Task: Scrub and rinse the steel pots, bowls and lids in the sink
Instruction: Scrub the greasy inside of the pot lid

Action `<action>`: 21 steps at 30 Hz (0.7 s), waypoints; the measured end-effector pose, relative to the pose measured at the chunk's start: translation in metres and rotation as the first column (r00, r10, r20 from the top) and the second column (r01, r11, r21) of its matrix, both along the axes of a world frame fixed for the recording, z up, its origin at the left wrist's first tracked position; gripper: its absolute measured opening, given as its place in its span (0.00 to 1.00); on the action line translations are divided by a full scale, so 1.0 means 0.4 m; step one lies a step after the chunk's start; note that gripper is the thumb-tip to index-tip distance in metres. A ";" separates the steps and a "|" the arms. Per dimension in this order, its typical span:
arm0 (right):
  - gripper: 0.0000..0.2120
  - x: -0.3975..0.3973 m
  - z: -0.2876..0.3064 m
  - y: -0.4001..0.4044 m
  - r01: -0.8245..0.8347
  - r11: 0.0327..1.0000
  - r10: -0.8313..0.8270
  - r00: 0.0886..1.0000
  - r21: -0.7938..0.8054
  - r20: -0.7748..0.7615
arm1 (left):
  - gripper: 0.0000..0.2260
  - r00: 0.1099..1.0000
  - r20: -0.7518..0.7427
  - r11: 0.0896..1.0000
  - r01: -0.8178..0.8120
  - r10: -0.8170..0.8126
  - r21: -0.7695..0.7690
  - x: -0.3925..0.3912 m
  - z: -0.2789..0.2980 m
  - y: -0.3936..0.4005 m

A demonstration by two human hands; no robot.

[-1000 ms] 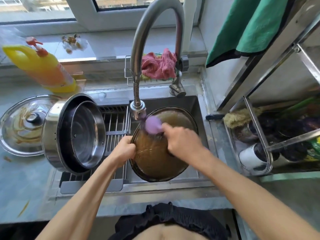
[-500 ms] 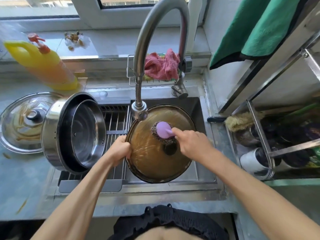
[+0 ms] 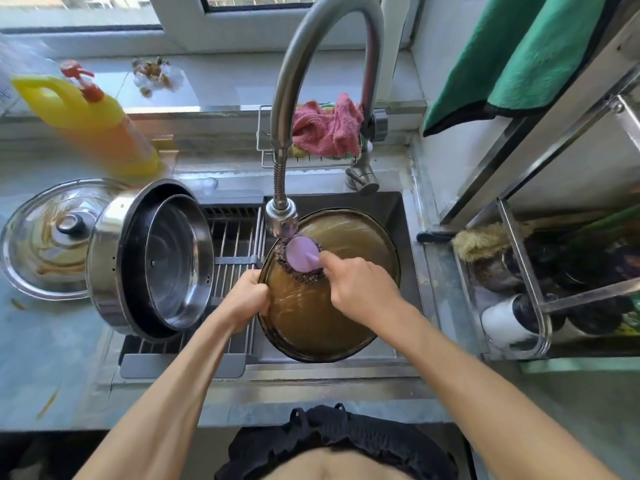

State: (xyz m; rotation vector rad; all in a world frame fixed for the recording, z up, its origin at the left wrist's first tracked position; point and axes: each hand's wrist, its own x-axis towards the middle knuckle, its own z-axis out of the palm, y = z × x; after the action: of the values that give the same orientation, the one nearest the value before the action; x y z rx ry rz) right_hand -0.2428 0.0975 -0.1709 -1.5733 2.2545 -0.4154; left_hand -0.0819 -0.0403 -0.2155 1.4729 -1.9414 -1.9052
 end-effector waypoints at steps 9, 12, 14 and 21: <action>0.12 -0.192 -0.153 -0.004 0.418 0.895 -0.442 0.880 0.155 0.175 | 0.15 0.961 -0.056 0.945 -0.256 0.272 0.201 0.059 0.016 -0.002; 0.12 -0.180 -0.195 0.014 0.478 0.856 -0.514 0.824 0.197 0.238 | 0.17 0.917 -0.058 0.896 -0.370 0.395 0.246 0.072 -0.005 0.000; 0.11 -0.171 -0.214 0.028 0.496 0.839 -0.541 0.806 0.224 0.239 | 0.16 0.871 -0.044 0.839 -0.457 0.490 0.296 0.087 -0.031 -0.003; 0.12 -0.062 -0.220 0.109 0.447 0.858 -0.500 0.840 0.253 0.209 | 0.16 0.769 -0.129 0.737 -0.530 0.626 0.419 0.062 -0.037 0.010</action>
State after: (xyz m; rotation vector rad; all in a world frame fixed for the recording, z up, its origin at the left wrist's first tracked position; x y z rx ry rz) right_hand -0.2675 0.1409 -0.2588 -0.7870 2.3648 -0.4847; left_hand -0.0570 -0.0363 -0.2303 1.5530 -0.8737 -2.0503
